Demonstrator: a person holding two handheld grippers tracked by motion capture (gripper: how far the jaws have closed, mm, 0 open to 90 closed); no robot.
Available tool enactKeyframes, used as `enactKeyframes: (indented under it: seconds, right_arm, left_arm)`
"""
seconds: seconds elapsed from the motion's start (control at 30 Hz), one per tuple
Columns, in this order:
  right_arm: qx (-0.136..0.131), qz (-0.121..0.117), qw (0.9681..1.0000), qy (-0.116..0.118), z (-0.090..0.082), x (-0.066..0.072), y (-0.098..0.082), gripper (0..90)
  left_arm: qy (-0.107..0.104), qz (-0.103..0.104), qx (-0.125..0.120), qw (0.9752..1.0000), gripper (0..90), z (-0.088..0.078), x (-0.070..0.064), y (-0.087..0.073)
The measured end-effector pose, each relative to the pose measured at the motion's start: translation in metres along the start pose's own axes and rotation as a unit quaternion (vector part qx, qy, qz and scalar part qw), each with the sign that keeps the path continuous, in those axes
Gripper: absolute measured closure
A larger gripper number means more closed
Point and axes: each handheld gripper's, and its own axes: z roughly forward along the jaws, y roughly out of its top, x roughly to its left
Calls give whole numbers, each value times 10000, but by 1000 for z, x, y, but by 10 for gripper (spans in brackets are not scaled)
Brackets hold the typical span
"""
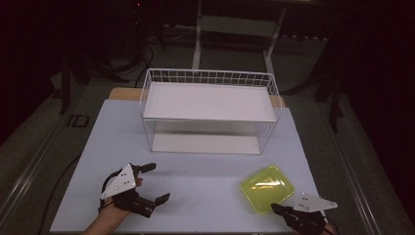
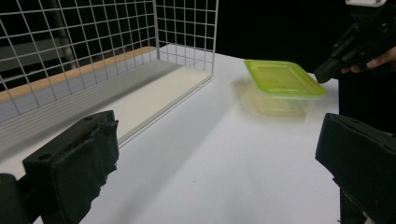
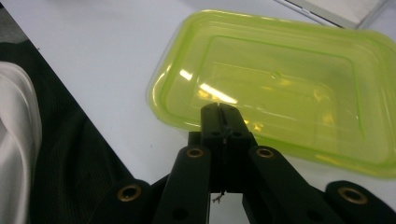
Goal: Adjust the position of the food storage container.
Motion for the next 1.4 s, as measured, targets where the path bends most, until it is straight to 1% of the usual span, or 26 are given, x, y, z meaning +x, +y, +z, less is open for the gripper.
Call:
enactKeyframes:
  seconds: [0.13,0.27,0.37,0.47,0.53,0.57,0.6,0.7,0.77,0.8,0.87,0.97,1.0,1.03,1.1,1.13,1.17,1.2,1.23,1.27,1.33,1.4]
  right_arm:
    - [27,-144,9999,13,6,0,6,899]
    - [38,-195,9998,77,11,-1,11,899]
    - [42,-271,9995,139,18,-2,17,899]
    - [49,-278,9994,187,22,-3,22,900]
    - [48,-302,9993,196,25,-4,23,899]
    - [56,-353,9992,182,26,-4,24,899]
    - [83,-382,9992,121,28,-5,25,899]
    - [45,-327,9993,146,29,-5,27,899]
    - [-77,-286,9994,174,25,-6,28,899]
    - [-131,-286,9994,107,21,-8,29,899]
    - [-243,-273,9993,-58,12,-14,29,899]
    - [-320,-214,9983,-445,-1,-31,28,900]
    - [-320,-214,9983,-445,-1,-31,28,900]
    - [-304,-182,9969,-704,-7,-45,25,900]
    - [-266,-68,9956,-898,-10,-61,21,900]
    - [-249,-28,9952,-948,-10,-67,19,900]
    - [-249,-28,9952,-948,-10,-67,19,900]
    - [-237,26,9947,-1003,-9,-73,17,900]
    - [-193,170,9939,-1070,-6,-85,13,900]
    - [-171,231,9937,-1084,-3,-89,10,900]
    - [-110,278,9933,-1113,1,-95,6,900]
    - [-64,269,9933,-1121,4,-97,4,900]
  left_arm:
    - [-7,22,7,10000,0,0,-1,0]
    - [-21,5,0,10000,0,0,-1,0]
    - [-34,-5,6,10000,0,0,-1,0]
    - [-42,3,14,10000,0,1,-1,0]
    - [-48,-6,16,10000,0,1,-1,-1]
    - [-47,6,25,10000,0,1,-1,-1]
    - [-47,6,25,10000,0,1,-1,-1]
    - [-49,2,23,10000,0,1,-1,-1]
    - [-53,1,23,10000,0,1,-1,-1]
    - [-53,1,23,10000,0,1,-1,-1]
    - [-50,3,29,10000,0,1,-1,-1]
    - [-54,-3,32,10000,0,1,-1,-1]
    - [-61,-8,32,10000,0,2,-1,-1]
    - [-69,7,44,10000,0,2,-1,-1]
    - [-65,12,43,10000,0,2,-1,-1]
    - [-68,-6,33,10000,0,2,-1,-1]
    - [-68,-6,33,10000,0,2,-1,-1]
    - [-63,-11,28,10000,0,2,0,-2]
    - [-65,-21,26,10000,0,2,0,-2]
    - [-64,-27,24,10000,0,2,0,-2]
    - [-61,-29,14,10000,0,2,-1,-2]
    - [-57,-26,15,10000,0,1,-1,-2]
